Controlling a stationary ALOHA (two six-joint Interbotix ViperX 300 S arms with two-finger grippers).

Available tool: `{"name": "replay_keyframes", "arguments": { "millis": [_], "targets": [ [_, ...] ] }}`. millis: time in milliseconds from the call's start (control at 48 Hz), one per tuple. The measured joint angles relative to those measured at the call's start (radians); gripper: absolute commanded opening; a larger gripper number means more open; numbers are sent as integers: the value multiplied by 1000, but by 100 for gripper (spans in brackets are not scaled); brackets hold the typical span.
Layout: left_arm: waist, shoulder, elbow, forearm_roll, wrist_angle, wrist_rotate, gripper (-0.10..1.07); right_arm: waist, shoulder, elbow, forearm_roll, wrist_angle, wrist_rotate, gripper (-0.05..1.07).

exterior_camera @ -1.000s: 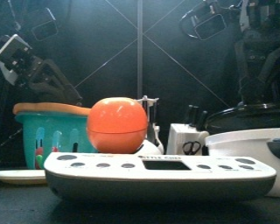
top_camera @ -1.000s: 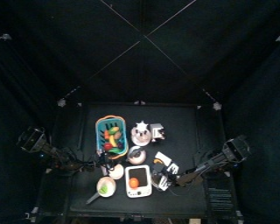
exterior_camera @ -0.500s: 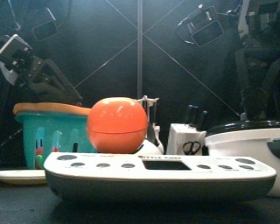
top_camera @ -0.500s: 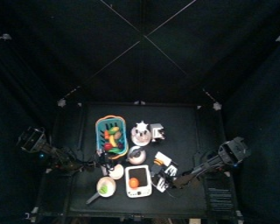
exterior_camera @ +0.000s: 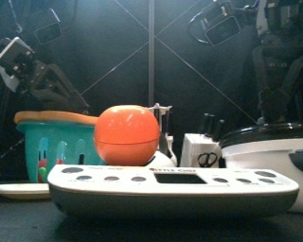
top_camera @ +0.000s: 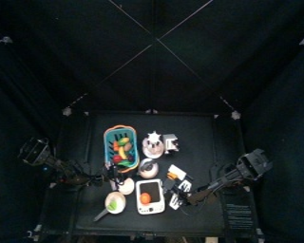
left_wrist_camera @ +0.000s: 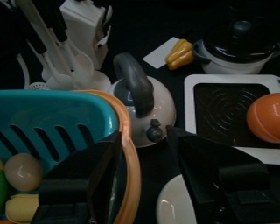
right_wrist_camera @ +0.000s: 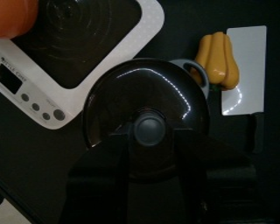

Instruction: Place pot lid on pot

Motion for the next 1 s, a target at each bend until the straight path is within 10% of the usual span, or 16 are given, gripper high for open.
{"name": "replay_keyframes", "arguments": {
  "millis": [1000],
  "targets": [
    [0,0,0,-2,0,0,84,9,6,0,5,8,3,63]
  ]
}}
